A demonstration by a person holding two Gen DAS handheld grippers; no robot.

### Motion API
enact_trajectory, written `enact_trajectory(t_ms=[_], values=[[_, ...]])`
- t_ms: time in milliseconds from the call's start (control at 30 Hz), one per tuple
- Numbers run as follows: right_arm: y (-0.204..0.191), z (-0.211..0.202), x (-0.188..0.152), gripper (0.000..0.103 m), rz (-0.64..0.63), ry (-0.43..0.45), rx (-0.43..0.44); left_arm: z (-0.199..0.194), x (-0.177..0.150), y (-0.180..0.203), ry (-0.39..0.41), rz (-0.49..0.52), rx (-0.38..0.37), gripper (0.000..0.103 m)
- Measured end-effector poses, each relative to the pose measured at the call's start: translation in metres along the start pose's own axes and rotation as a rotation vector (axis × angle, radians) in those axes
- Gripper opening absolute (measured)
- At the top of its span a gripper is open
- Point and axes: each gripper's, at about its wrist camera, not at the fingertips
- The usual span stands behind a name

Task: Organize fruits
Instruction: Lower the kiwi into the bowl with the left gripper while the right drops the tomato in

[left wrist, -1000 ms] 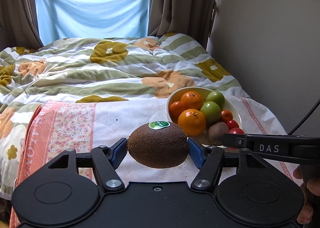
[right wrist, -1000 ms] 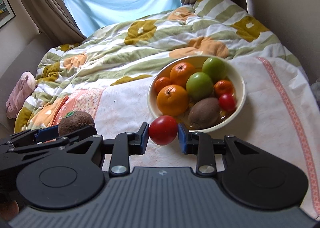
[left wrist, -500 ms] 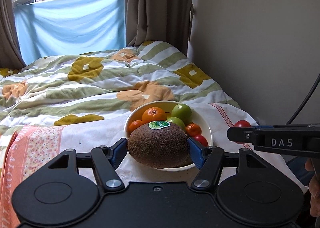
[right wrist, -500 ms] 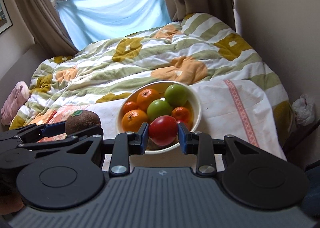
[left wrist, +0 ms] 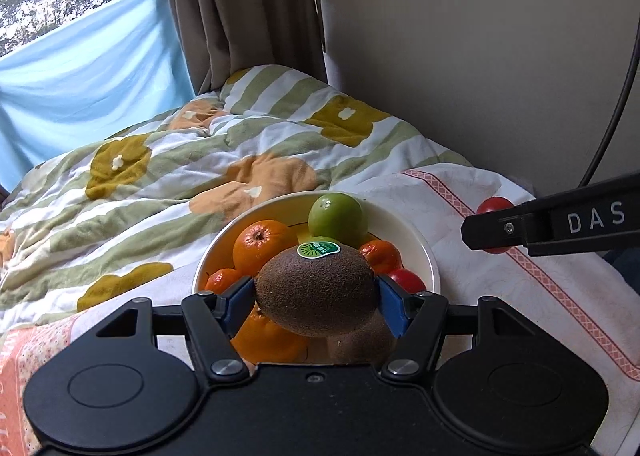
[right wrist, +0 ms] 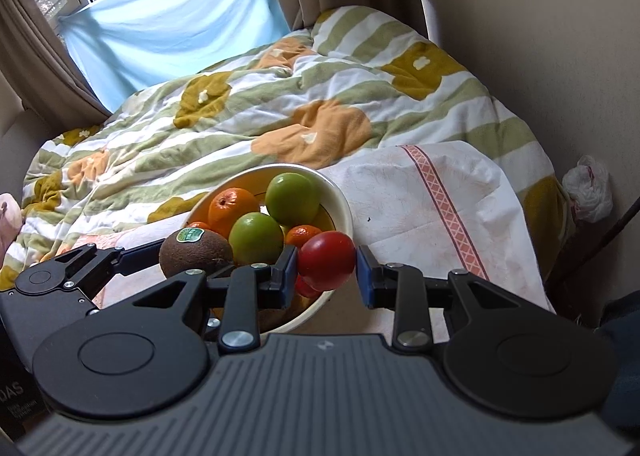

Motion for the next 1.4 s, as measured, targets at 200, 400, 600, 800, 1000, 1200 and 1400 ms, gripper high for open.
enact_trajectory(t_ms=[200, 400, 600, 800, 1000, 1200, 1400], values=[[-0.002, 0.018, 0.004, 0.046, 0.012, -0.021, -0.007, 0.016, -0.007, 0.007, -0.002, 0.071, 0.035, 0.094], [-0.006, 0.026, 0.007, 0.046, 0.011, -0.030, -0.001, 0.019, -0.011, 0.003, -0.023, 0.078, 0.038, 0.095], [-0.011, 0.029, 0.014, 0.046, -0.008, -0.025, 0.008, 0.004, -0.009, -0.009, -0.025, 0.029, 0.024, 0.099], [-0.018, 0.034, 0.026, 0.046, -0.042, -0.016, 0.022, -0.016, -0.006, -0.025, -0.016, -0.028, 0.018, 0.099], [-0.025, 0.049, 0.037, 0.046, -0.116, -0.029, 0.017, -0.034, -0.001, -0.047, -0.003, -0.130, 0.030, 0.099], [-0.028, 0.073, 0.039, 0.046, -0.166, -0.058, 0.003, -0.043, -0.003, -0.065, 0.005, -0.178, 0.067, 0.099], [-0.026, 0.091, 0.035, 0.046, -0.176, -0.075, -0.013, -0.044, -0.009, -0.076, -0.007, -0.199, 0.087, 0.099]])
Point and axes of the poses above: each gripper's, at about its wrist camera, not at the fingertips, and z roughly the way its jaws point, y to its right, x to its top
